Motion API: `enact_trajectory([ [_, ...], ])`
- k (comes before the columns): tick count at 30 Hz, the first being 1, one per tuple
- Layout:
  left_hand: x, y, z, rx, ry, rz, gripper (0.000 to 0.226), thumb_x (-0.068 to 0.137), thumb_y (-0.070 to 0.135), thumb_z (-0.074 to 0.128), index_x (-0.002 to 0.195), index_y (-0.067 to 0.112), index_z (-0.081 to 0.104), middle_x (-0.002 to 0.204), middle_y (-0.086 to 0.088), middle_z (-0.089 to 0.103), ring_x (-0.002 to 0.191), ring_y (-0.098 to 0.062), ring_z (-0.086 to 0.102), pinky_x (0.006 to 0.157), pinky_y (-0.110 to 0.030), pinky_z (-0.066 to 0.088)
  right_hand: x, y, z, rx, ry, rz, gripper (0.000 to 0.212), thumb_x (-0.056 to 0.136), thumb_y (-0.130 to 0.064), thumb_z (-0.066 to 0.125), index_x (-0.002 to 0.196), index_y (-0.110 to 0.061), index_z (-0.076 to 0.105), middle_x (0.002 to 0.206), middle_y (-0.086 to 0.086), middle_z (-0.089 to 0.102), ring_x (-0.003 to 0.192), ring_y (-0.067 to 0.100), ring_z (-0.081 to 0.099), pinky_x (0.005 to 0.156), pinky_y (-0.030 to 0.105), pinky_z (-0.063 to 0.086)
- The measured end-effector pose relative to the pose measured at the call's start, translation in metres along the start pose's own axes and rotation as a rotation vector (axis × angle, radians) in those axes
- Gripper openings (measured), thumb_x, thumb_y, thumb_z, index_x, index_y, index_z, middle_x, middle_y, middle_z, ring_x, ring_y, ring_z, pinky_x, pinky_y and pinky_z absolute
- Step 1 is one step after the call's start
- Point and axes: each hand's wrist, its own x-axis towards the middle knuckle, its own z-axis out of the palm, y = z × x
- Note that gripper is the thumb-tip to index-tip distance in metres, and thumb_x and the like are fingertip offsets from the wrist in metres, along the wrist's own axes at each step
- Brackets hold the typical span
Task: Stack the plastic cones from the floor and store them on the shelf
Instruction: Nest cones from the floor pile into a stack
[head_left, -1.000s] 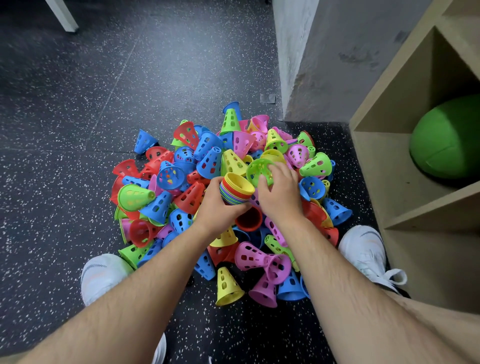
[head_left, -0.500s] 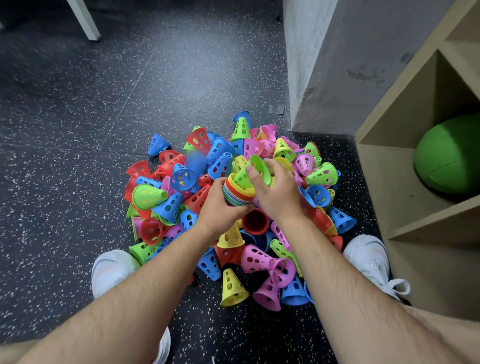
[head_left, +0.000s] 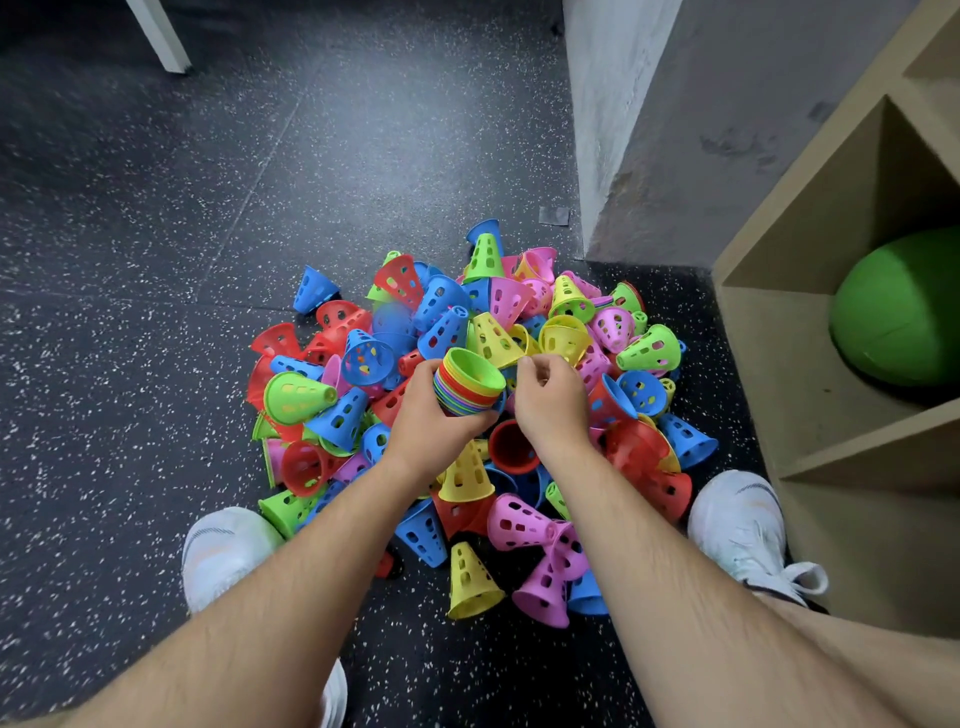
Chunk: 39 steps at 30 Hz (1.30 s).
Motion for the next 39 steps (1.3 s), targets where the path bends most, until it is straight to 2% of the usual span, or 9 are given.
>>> enact_trajectory([
  [3,0.004,-0.003,0.000,-0.039,0.012,-0.039,0.066,0.063,0.033,0.088,0.117,0.030,0.050,0.110,0.003,0.062,0.095,-0.010,0.066,0.079,-0.027,0.053,0.011,0.006,0.006,-0.029,-0.003,0.075,0.019,0.098,-0.033,0.052,0.096,-0.019,0.064,0.099,-0.001,0.067,0.095,0.020,0.060,0.079,0.032,0.046],
  [10,0.016,0.004,-0.001,-0.024,0.019,-0.072,0.060,0.061,0.028,0.086,0.107,0.037,0.049,0.108,-0.002,0.062,0.091,-0.014,0.066,0.075,-0.028,0.055,0.034,-0.004,0.026,-0.037,-0.025,0.274,0.049,0.099,-0.040,0.054,0.058,-0.012,0.053,0.057,0.002,0.052,0.055,0.020,0.047,0.048,0.027,0.029],
  [15,0.028,0.016,-0.005,0.035,-0.008,-0.067,0.065,0.060,0.027,0.085,0.116,0.027,0.051,0.105,0.002,0.062,0.091,-0.015,0.066,0.082,-0.039,0.058,0.036,-0.017,0.022,0.171,-0.029,0.393,0.016,0.097,-0.030,0.057,0.093,-0.015,0.063,0.083,0.001,0.062,0.071,0.019,0.057,0.059,0.027,0.040],
  [20,0.030,0.027,-0.014,0.111,-0.026,-0.058,0.064,0.063,0.023,0.088,0.115,0.028,0.052,0.105,0.002,0.062,0.090,-0.013,0.064,0.074,-0.029,0.052,0.027,-0.032,0.007,0.109,0.030,0.136,0.010,0.102,-0.029,0.049,0.101,-0.022,0.057,0.106,0.001,0.059,0.081,0.015,0.054,0.065,0.028,0.039],
  [23,0.026,0.023,-0.019,0.126,0.005,-0.089,0.065,0.057,0.030,0.086,0.111,0.033,0.051,0.102,0.003,0.062,0.088,-0.017,0.066,0.075,-0.038,0.057,0.029,-0.037,-0.001,0.061,0.062,-0.087,0.014,0.103,-0.027,0.047,0.108,-0.019,0.059,0.110,0.005,0.054,0.096,0.020,0.049,0.082,0.030,0.039],
  [26,0.023,0.020,-0.022,0.132,0.054,-0.112,0.060,0.057,0.032,0.086,0.105,0.035,0.049,0.100,0.000,0.061,0.085,-0.021,0.067,0.069,-0.039,0.058,0.029,-0.039,-0.005,0.033,0.057,-0.259,0.016,0.104,-0.024,0.046,0.109,-0.015,0.058,0.103,0.007,0.059,0.091,0.022,0.050,0.073,0.028,0.032],
  [28,0.021,0.018,-0.023,0.114,0.095,-0.106,0.059,0.063,0.023,0.088,0.108,0.028,0.050,0.099,0.001,0.059,0.083,-0.018,0.065,0.066,-0.028,0.052,0.024,-0.037,-0.005,0.011,0.008,-0.327,0.015,0.104,-0.021,0.047,0.109,-0.014,0.059,0.099,0.004,0.059,0.087,0.021,0.049,0.069,0.027,0.028],
  [31,0.019,0.020,-0.024,0.106,0.106,-0.096,0.060,0.069,0.014,0.088,0.115,0.020,0.050,0.103,0.000,0.058,0.082,-0.010,0.062,0.061,-0.015,0.045,0.012,-0.033,-0.006,-0.063,-0.103,-0.414,0.017,0.104,-0.022,0.046,0.112,-0.015,0.060,0.098,-0.001,0.055,0.092,0.022,0.051,0.073,0.029,0.035],
  [39,0.016,0.018,-0.022,0.087,0.116,-0.091,0.061,0.060,0.027,0.090,0.107,0.031,0.052,0.107,-0.003,0.063,0.090,-0.019,0.070,0.076,-0.041,0.062,-0.007,-0.039,-0.006,0.060,-0.381,-0.324,0.014,0.099,-0.032,0.051,0.107,-0.027,0.061,0.105,-0.009,0.064,0.100,0.012,0.060,0.090,0.036,0.050],
])
